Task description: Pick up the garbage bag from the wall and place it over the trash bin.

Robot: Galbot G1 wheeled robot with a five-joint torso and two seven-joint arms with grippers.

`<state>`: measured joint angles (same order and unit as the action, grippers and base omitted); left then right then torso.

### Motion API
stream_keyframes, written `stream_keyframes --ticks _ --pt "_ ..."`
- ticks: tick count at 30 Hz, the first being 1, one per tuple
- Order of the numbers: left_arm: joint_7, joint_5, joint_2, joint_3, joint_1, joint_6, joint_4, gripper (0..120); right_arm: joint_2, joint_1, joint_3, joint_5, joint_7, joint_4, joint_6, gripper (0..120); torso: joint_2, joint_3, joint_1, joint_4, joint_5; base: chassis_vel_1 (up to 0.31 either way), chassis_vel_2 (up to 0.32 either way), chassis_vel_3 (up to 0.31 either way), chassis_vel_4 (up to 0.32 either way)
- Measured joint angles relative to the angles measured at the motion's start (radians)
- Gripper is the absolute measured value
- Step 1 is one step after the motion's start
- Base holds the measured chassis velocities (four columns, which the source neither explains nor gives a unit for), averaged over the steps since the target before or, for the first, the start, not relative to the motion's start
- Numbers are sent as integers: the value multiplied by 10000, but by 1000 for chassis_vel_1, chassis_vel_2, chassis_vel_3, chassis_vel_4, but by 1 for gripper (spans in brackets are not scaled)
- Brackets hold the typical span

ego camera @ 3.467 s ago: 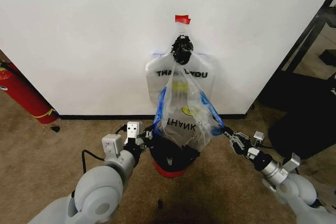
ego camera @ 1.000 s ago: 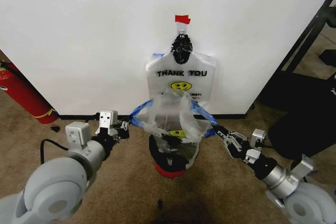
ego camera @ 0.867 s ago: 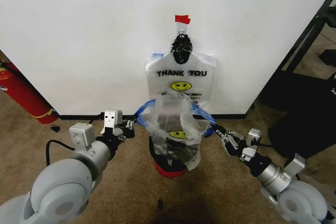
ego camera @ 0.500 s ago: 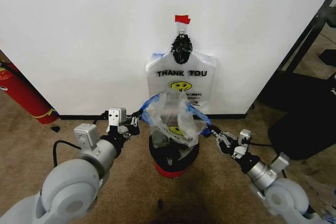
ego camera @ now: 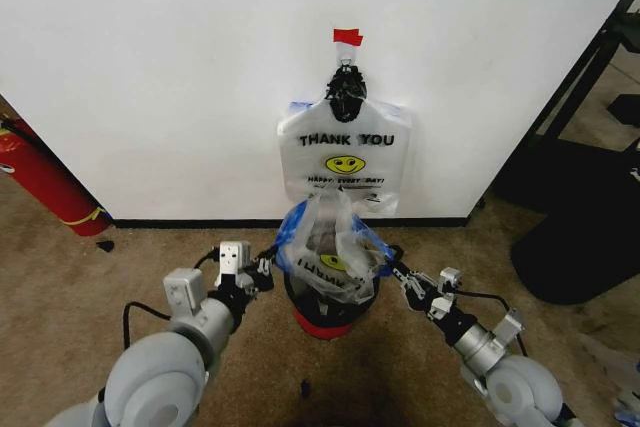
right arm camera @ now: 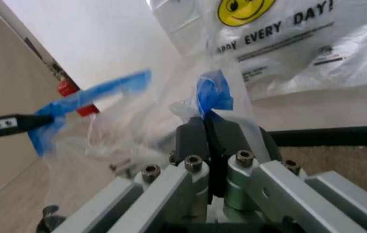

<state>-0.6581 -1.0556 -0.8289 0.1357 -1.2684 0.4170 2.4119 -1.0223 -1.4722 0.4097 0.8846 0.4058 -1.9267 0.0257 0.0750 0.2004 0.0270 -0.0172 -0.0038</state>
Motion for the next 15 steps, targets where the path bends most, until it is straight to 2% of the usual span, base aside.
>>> stream_keyframes --ticks 6,15 --pt "-224 -65 -154 -377 12 110 -218 0 -82 -270 58 -242 -117 18 88 0 0 0 0 0 0 0 0 0 0" --pt "-565 -603 -100 -270 -162 396 -325 0 -296 -796 231 -672 -173 201 303 0 0 0 0 0 0 0 0 0 0"
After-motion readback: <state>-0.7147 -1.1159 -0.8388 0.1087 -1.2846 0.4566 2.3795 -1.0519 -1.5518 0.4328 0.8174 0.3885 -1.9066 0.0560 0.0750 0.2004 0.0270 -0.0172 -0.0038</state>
